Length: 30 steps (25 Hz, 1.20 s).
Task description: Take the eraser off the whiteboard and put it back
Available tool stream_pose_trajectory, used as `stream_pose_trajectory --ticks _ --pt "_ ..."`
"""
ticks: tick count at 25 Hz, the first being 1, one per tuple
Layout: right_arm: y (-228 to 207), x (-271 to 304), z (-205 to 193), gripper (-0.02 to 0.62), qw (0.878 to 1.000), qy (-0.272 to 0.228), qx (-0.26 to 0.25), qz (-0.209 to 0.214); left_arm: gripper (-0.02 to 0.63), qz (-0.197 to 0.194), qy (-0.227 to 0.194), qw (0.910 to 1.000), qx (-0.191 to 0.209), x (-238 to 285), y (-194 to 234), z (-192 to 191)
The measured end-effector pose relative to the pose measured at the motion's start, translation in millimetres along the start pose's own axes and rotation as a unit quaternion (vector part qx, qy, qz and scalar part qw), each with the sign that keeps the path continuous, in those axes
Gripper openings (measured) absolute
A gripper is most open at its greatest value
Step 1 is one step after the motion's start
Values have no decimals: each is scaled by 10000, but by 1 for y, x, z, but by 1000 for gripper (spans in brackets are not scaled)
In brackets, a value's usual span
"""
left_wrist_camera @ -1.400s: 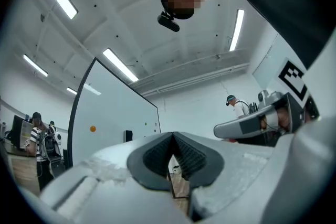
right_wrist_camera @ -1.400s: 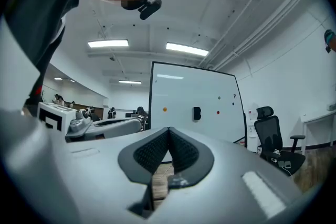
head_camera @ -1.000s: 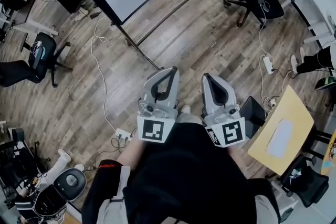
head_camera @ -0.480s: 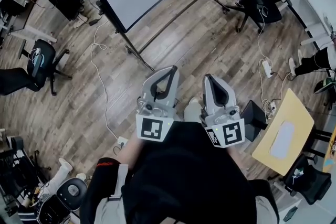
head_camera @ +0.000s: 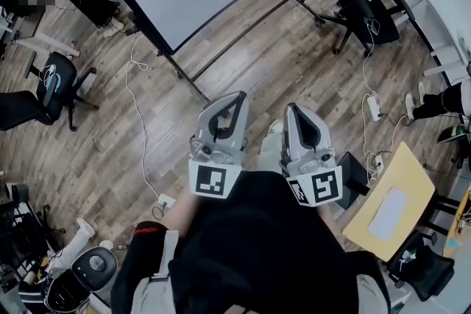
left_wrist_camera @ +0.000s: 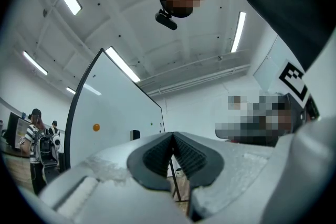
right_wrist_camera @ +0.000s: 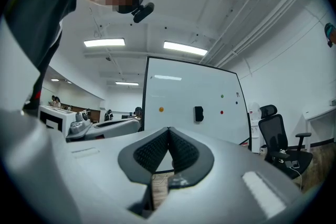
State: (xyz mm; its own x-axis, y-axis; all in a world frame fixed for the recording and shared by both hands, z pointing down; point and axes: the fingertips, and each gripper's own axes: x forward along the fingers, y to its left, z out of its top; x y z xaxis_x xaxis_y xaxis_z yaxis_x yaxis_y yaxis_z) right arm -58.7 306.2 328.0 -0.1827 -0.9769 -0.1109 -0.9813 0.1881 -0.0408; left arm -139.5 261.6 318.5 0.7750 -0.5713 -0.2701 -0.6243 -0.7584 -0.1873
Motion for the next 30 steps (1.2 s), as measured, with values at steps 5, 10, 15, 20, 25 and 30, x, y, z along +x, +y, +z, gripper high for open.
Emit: stream_pose_trajectory --ticks 5,10,15,20,25,30 --pt "-39 21 -1 2 9999 28 54 142 3 85 32 9999 98 39 -3 -9" --pt "-88 40 -5 2 9996 74 74 279 2 267 38 9995 150 85 -7 -19" --pt "-129 58 -2 2 9987 37 106 501 2 479 160 9985 226 125 -13 -31" --pt "-174 70 -1 2 9974 48 178 692 3 669 148 9972 301 169 -24 -35" --pt "-209 78 -7 2 9959 99 217 875 2 899 171 9955 229 197 -35 -43" --pt "-227 100 -14 2 9949 151 317 951 2 1010 266 9940 319 213 -29 -54"
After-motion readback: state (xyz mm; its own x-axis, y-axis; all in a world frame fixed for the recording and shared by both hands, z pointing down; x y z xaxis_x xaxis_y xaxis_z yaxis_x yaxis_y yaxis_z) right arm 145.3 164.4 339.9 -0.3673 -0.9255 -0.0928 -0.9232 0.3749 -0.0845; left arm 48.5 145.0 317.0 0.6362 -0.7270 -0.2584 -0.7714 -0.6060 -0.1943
